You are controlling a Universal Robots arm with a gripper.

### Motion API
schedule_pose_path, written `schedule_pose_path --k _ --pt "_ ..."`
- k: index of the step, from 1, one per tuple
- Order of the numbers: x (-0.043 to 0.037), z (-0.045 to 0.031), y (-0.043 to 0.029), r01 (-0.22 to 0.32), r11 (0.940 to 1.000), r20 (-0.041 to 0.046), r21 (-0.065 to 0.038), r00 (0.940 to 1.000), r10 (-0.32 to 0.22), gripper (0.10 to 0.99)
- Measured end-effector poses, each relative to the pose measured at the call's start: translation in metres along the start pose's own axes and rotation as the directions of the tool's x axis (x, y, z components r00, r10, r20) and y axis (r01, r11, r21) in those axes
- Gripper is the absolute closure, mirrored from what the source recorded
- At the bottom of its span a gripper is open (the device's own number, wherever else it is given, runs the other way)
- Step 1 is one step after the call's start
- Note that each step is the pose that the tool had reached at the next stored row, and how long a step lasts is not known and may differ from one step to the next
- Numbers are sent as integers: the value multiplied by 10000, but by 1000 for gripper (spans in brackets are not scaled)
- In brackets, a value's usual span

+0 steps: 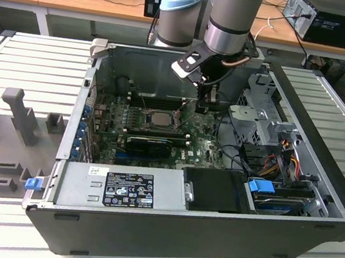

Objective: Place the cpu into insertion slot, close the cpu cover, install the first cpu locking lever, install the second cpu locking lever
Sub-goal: 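Close the cpu cover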

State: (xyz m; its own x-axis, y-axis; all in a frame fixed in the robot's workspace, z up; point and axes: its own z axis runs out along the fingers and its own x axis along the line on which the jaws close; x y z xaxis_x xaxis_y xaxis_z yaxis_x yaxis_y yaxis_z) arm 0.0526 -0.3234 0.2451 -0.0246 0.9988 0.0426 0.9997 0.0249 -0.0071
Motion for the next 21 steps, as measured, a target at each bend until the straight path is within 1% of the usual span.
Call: schedule_pose_path --k 5,7,9,12,14,15,17,18,20,21 --pt "2 0 -79 2 10000 1 1 10000 -2 980" --pt "3 1 -127 1 10000 1 0 10000 -1 980" --pt "4 1 -157 1 10000 1 0 10000 -1 980" --pt "6 2 -254 0 10000 0 0 10000 0 980" --pt "7 2 -297 1 10000 0 0 10000 -1 980" --pt "8 3 -335 1 10000 0 0 10000 -1 980" --pt "9 3 -386 3 10000 0 0 10000 -3 980" --pt "11 5 -439 1 10000 -1 -1 10000 -1 980" --pt "13 10 -511 1 10000 -1 -1 10000 -1 980" --pt "12 39 -556 0 10000 0 0 10000 0 980"
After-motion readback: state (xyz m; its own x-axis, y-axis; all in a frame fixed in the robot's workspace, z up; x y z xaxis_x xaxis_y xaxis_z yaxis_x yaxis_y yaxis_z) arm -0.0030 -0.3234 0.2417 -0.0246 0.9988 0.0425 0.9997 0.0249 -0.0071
